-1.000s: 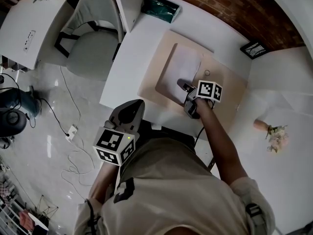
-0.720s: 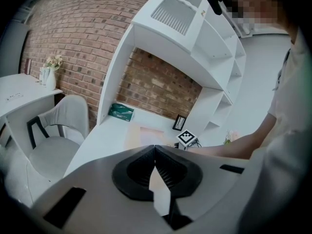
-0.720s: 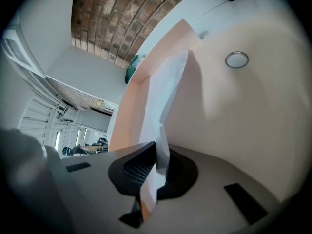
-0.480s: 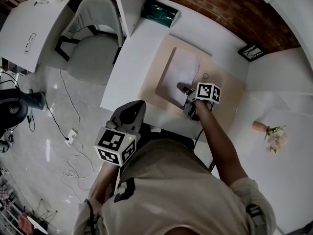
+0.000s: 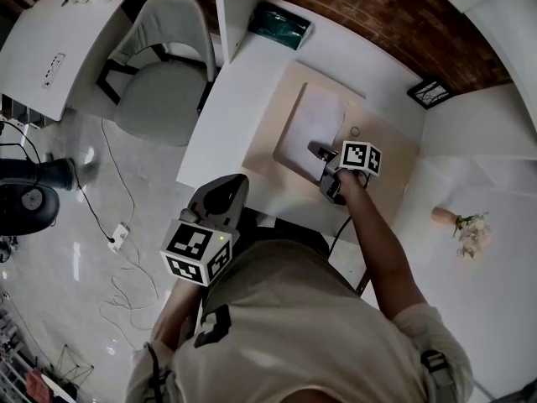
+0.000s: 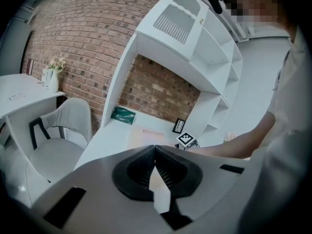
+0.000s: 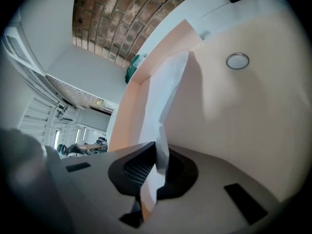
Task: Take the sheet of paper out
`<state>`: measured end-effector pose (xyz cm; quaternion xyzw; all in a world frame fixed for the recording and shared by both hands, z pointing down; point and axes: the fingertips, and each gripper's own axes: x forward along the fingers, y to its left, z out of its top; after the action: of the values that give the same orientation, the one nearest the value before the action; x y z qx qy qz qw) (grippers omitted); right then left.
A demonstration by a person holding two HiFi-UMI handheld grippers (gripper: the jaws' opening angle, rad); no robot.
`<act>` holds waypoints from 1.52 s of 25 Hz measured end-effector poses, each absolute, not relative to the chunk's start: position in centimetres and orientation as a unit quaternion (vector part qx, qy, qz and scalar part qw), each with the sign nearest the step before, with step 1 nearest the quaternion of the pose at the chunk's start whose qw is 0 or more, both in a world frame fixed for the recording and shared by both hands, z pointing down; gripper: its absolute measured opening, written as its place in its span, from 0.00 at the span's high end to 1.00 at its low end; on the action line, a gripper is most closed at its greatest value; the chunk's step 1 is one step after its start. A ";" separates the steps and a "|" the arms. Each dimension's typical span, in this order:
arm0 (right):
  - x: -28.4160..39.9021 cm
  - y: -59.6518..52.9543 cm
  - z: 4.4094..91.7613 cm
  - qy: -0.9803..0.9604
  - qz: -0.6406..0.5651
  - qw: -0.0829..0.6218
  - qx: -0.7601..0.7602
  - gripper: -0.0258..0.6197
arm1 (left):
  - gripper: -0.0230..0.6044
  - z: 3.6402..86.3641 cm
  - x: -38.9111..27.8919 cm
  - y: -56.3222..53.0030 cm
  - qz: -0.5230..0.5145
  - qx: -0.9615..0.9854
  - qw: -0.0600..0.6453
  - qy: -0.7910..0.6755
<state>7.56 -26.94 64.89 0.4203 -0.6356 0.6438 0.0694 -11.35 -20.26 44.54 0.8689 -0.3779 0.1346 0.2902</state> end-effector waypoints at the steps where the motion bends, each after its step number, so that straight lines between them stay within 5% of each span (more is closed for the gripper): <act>1: 7.6 -27.0 64.9 -0.636 0.643 0.069 0.422 0.92 | 0.94 44.6 -11.7 -20.1 0.135 0.869 0.291 -0.377; 38: 7.8 -26.8 64.3 -0.647 0.678 -0.013 0.349 0.92 | 0.94 41.6 -2.2 -16.6 0.172 0.861 0.259 -0.402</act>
<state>7.76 -26.83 64.30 0.3492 -0.6470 0.6777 -0.0133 -2.19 -16.64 41.59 0.8612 -0.4025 0.1716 0.2585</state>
